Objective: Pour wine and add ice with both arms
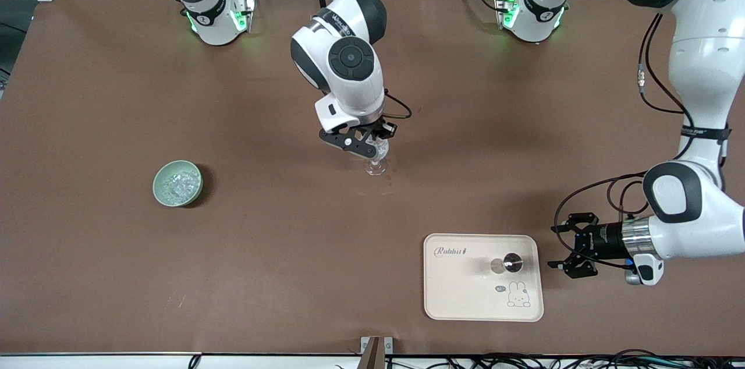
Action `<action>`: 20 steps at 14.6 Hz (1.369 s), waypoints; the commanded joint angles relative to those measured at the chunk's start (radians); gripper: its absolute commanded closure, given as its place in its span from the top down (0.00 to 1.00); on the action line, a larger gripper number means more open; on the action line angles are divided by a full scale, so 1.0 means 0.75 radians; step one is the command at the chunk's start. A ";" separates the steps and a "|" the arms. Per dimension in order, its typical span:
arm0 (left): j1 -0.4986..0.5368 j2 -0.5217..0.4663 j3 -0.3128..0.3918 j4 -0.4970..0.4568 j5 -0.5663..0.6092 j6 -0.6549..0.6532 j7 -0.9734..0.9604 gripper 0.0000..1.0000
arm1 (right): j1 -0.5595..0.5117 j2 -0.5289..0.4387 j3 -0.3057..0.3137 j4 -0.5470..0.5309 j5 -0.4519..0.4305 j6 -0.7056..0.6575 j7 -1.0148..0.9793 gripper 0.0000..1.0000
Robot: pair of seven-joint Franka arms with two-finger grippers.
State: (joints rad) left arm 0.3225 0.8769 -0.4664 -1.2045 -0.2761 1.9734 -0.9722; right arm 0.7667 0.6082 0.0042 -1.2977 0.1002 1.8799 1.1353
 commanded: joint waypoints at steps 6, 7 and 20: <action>-0.184 -0.445 0.006 -0.036 0.414 -0.307 0.008 1.00 | 0.013 0.013 -0.012 0.031 0.022 -0.003 0.012 0.74; -0.207 -0.484 0.004 -0.038 0.472 -0.350 0.020 1.00 | 0.013 0.013 -0.014 0.031 0.022 -0.007 0.012 0.80; -0.199 -0.883 0.063 -0.094 0.530 -0.680 0.888 1.00 | -0.408 -0.445 -0.057 0.043 -0.287 -0.238 -0.300 1.00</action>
State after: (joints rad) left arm 0.1601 0.2789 -0.4467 -1.2240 0.1098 1.4801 -0.4079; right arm 0.5427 0.3294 -0.0570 -1.2236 -0.0975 1.7174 0.9969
